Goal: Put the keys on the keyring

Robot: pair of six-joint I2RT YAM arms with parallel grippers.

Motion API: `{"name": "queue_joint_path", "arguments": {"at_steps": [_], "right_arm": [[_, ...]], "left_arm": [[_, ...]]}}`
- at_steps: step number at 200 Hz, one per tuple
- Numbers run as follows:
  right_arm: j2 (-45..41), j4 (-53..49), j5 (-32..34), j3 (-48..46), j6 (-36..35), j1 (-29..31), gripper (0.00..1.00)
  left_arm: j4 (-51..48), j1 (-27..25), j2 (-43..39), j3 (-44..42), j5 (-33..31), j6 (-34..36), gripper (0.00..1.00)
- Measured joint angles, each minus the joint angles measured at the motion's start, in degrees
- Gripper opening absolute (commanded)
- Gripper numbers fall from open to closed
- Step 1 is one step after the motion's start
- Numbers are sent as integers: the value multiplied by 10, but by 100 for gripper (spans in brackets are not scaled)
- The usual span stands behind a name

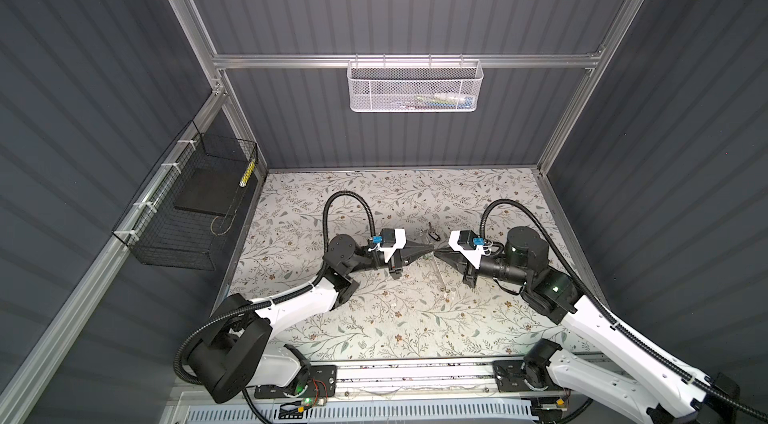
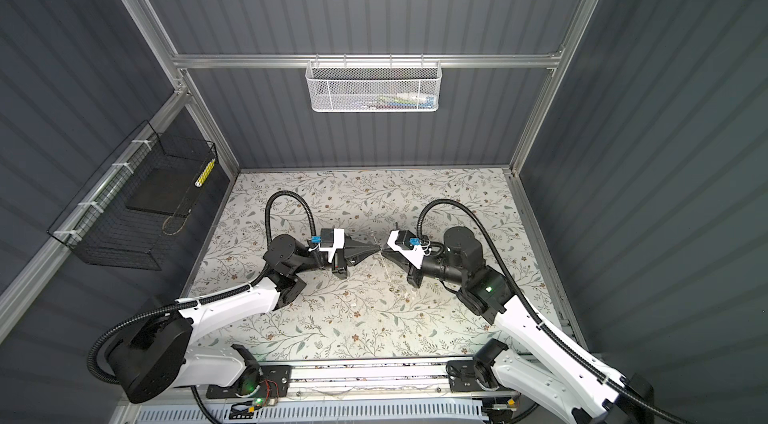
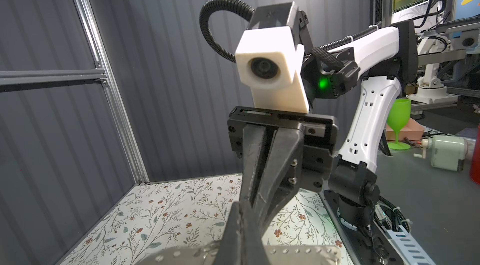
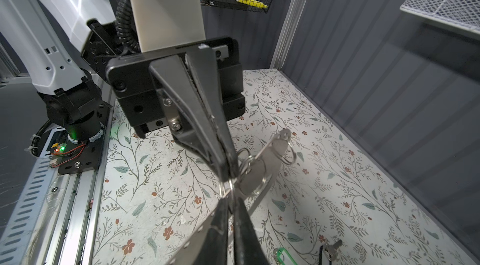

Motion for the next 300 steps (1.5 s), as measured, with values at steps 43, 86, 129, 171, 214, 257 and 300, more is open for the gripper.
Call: {"name": "queue_joint_path", "arguments": {"at_steps": [43,86,129,171,214,257,300], "right_arm": [[0,2,-24,0,3,-11,0],[-1,-25,-36,4,-4,-17,0],[21,-134,-2,45,-47,-17,0],[56,-223,57,86,-89,-7,0],[93,-279,103,118,-106,12,0],[111,-303,111,137,-107,15,0],[128,-327,115,156,-107,18,0]], "left_arm": [[8,3,5,6,20,-7,0],[-20,14,6,15,33,-3,31],[-296,37,-60,85,33,163,38],[-558,36,-87,193,8,369,32],[-710,5,-52,220,-44,472,30],[-761,-22,-22,223,-82,501,29],[-762,-40,-11,224,-131,505,28]]}}
